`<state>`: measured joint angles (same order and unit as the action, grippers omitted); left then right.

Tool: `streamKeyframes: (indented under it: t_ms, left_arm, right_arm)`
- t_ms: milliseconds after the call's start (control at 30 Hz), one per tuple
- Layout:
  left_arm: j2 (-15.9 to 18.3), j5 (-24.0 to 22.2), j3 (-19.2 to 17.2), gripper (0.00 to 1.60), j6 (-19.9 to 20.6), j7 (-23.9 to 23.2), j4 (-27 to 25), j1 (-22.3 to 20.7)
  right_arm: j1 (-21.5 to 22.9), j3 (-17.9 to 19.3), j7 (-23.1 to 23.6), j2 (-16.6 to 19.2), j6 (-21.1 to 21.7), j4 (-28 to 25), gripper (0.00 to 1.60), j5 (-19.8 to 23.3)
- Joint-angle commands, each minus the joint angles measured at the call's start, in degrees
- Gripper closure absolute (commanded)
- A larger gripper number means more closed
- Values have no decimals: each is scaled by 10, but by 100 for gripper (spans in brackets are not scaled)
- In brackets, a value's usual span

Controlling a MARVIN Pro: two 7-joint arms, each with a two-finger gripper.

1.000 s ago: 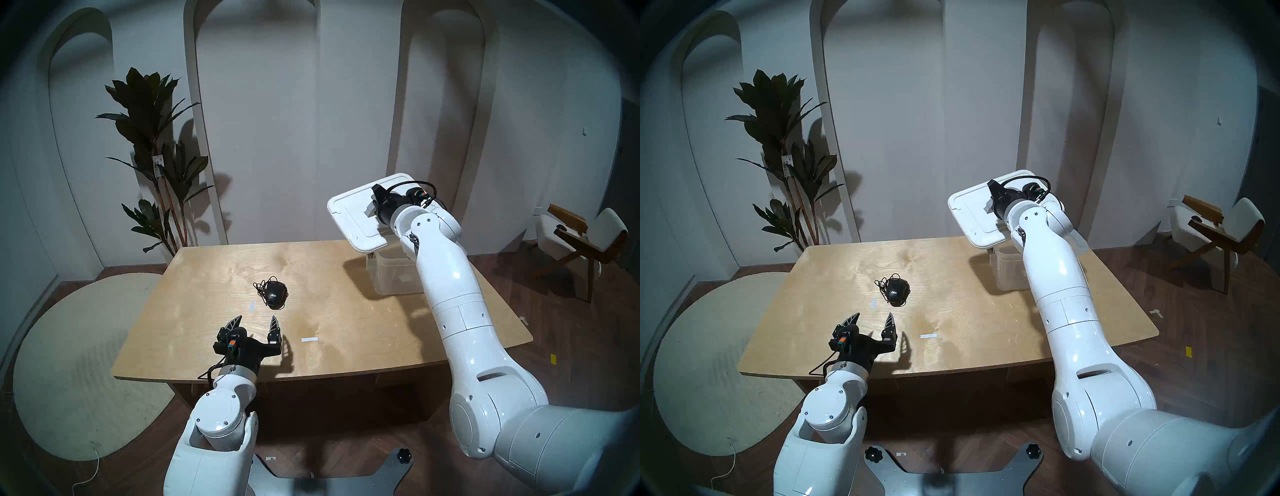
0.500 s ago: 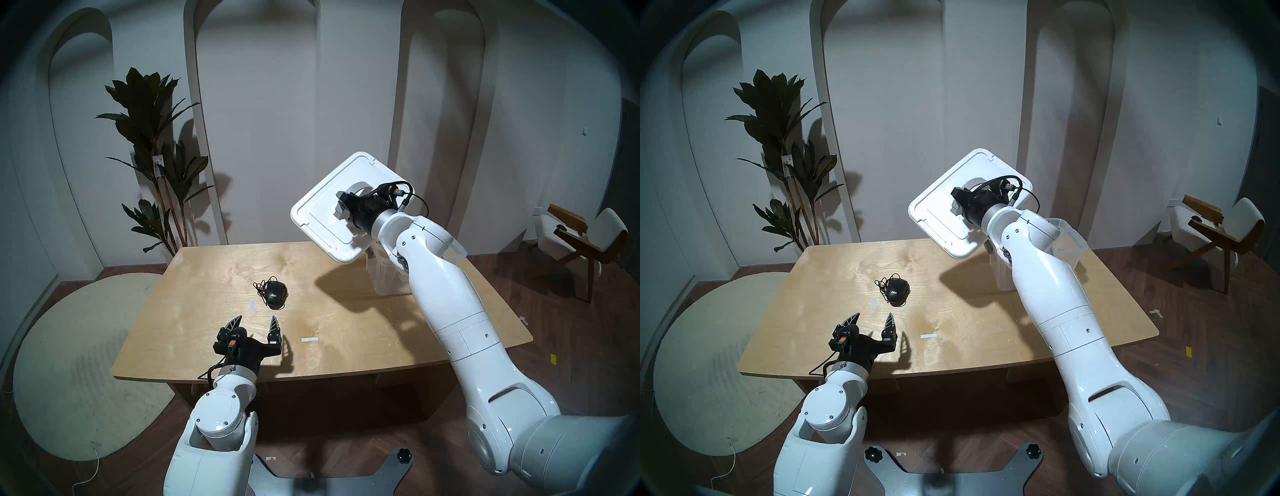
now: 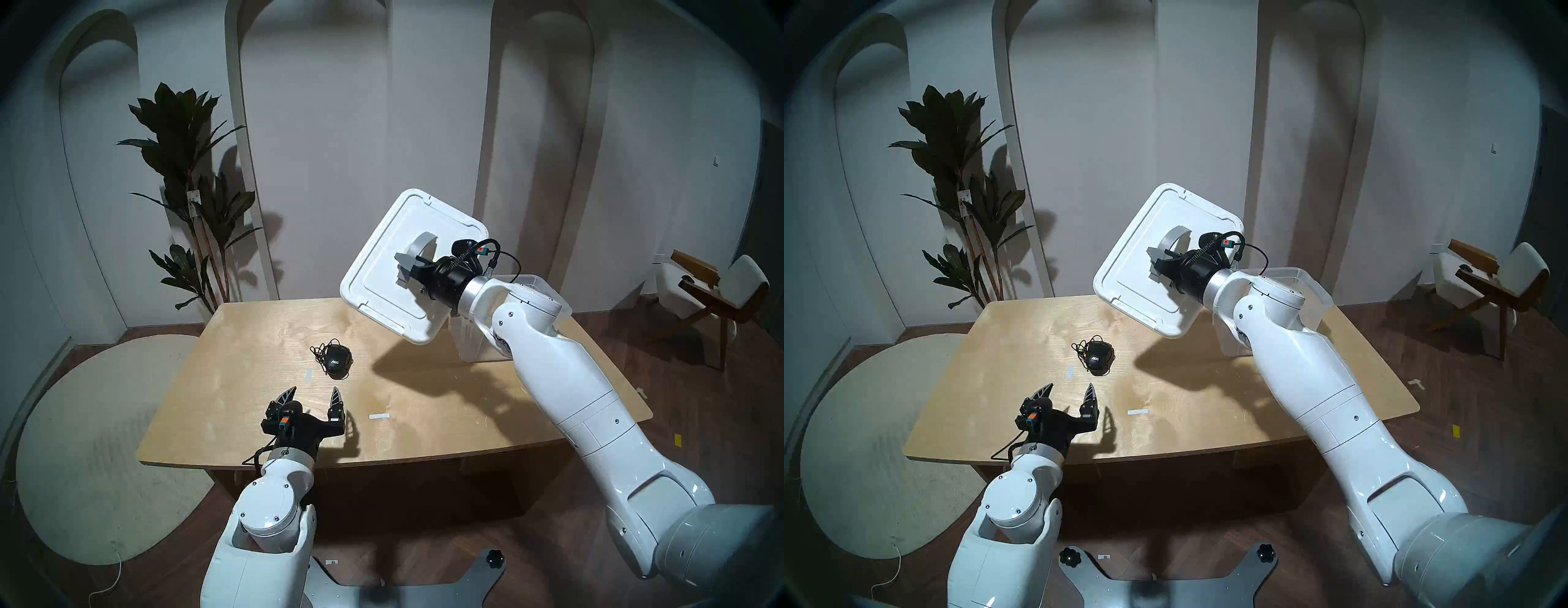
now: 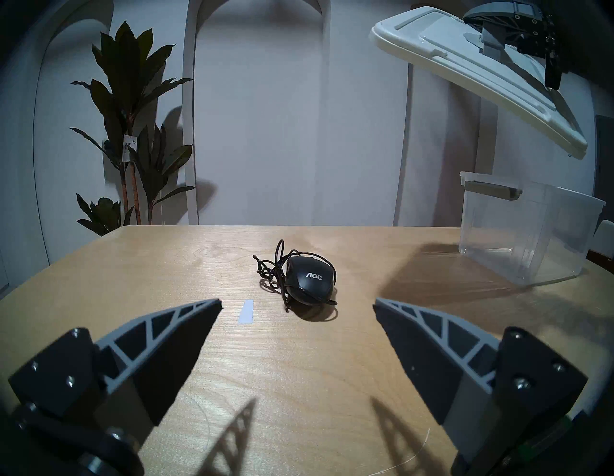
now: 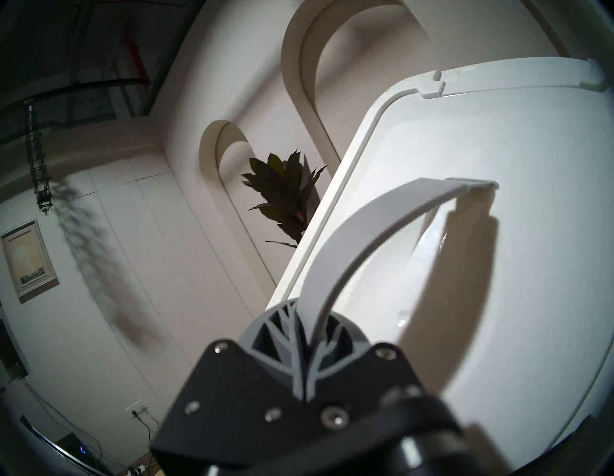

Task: Open a storage container and put mouse inside

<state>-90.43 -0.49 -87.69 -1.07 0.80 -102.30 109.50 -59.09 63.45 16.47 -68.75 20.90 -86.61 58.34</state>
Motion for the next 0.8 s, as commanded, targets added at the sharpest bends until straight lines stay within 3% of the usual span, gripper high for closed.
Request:
streamKeyframes:
  t_ms: [0,67,100,133,167,267,567,767]
  left_arm:
    - [0,0,0,0,-2,0,-13,-2]
    - [0,0,0,0,-2,0,-14,-2]
    - [0,0,0,0,-2,0,-14,-2]
    - [0,0,0,0,-2,0,-13,-2]
    - [0,0,0,0,-3,0,-13,-2]
    - [0,0,0,0,-3,0,-12,-3]
    - [0,0,0,0,-3,0,-9,-4]
    - [0,0,0,0,-3,0,-7,-5]
  right_arm:
    - [40,-53,77,53,4,10,160,-32]
    - [27,-56,45,54,1,-8,160,-69]
    - [4,-46,-1,51,8,-38,160,-60]
    - [-12,-36,-16,49,12,-52,160,-69]
    - [-24,-30,-16,45,28,-54,160,-63]
    - [-43,-34,-22,46,2,-63,160,-63]
    - [-101,-51,-103,73,10,-130,160,-27]
    - [-164,-20,-173,86,-23,-186,160,-8]
